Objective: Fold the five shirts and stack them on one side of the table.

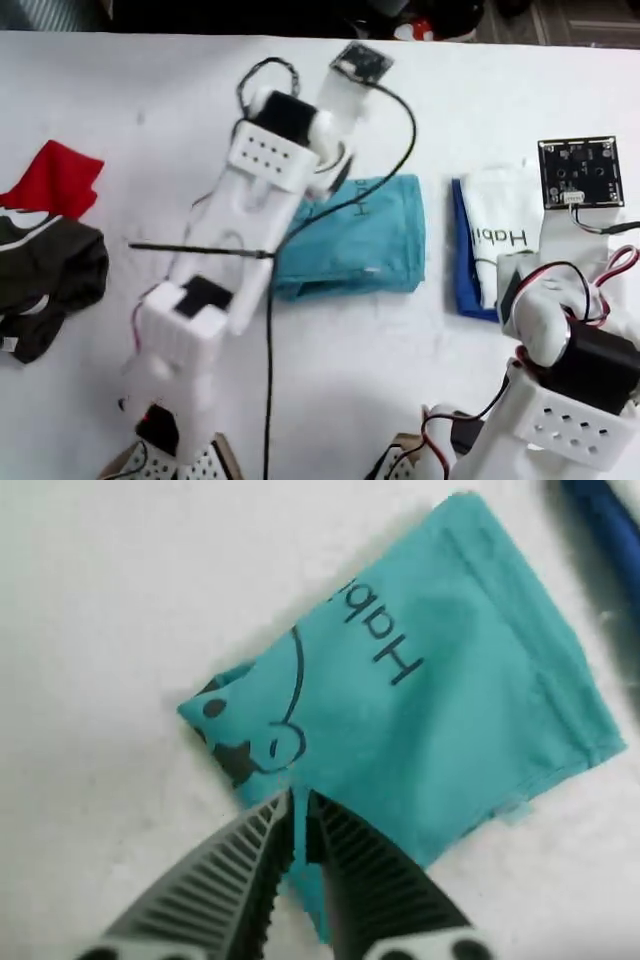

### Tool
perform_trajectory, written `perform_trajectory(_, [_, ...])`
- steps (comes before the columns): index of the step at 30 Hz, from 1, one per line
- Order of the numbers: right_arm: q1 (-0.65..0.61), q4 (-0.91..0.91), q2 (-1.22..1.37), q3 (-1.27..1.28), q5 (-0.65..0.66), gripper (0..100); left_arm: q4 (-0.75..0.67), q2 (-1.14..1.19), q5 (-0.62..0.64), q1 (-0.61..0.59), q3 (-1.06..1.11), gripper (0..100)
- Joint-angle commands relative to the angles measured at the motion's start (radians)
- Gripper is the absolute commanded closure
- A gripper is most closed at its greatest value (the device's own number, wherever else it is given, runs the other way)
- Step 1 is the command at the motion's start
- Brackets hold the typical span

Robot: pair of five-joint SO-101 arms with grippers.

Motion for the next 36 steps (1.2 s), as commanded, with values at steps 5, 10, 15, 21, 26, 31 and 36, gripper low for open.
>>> perform_trajectory(5, [0.002,0.019,-0.007,0.017,0.0,98.1,-0.086,-0.292,-0.021,-0.001,0.493,96])
perform_trajectory(10, [0.008,0.021,-0.008,0.017,0.0,98.1,-0.155,-0.283,-0.029,0.048,0.703,96])
perform_trajectory(15, [0.01,0.022,-0.018,0.017,0.002,98.1,-0.341,-0.237,-0.029,-0.004,0.965,96])
perform_trajectory(21, [0.002,0.022,-0.074,0.043,0.006,98.1,-0.381,-0.269,-0.031,-0.03,1.088,98])
perform_trajectory(26, [0.002,0.022,-0.105,0.098,0.006,98.1,-0.305,-0.41,-0.029,-0.024,0.979,98])
perform_trajectory(31, [0.002,0.021,-0.119,0.098,0.008,98.1,-0.209,-0.529,-0.025,-0.024,0.824,97])
perform_trajectory(36, [-0.01,0.019,-0.105,0.106,0.008,98.1,-0.106,-0.59,-0.02,-0.143,0.698,98])
